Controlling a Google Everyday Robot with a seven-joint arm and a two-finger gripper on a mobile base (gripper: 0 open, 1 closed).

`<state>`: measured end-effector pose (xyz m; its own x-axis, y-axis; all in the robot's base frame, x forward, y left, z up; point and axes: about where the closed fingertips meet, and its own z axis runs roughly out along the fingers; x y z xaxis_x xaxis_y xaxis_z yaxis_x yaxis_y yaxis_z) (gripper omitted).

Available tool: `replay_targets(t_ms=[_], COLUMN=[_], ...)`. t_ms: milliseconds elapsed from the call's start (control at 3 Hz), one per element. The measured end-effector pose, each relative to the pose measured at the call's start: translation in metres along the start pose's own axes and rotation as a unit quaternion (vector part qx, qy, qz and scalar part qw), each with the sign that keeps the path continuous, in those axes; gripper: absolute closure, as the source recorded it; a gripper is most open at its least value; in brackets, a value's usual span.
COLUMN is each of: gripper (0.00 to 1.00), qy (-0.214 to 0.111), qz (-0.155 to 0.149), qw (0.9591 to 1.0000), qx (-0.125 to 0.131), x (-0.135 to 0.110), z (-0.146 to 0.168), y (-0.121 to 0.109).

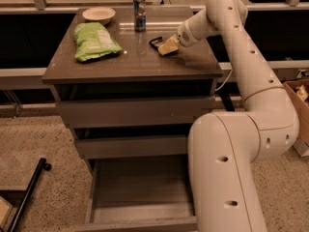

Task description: Place rxbar chocolate into bottom drawer

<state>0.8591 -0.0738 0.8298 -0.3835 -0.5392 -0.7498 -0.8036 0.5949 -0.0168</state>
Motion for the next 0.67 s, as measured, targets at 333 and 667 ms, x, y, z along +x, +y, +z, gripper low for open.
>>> replay_targets(t_ms=[333,667], gripper=[0.94,1.00], qy=[-0.002,-0.006], qz=[-0.018,-0.037], qw=[0.9998,0.9993], qx=[0.001,-0.010], x=[-0.012,-0.025], z=[-0.003,-0.012], y=[0.009,0.027])
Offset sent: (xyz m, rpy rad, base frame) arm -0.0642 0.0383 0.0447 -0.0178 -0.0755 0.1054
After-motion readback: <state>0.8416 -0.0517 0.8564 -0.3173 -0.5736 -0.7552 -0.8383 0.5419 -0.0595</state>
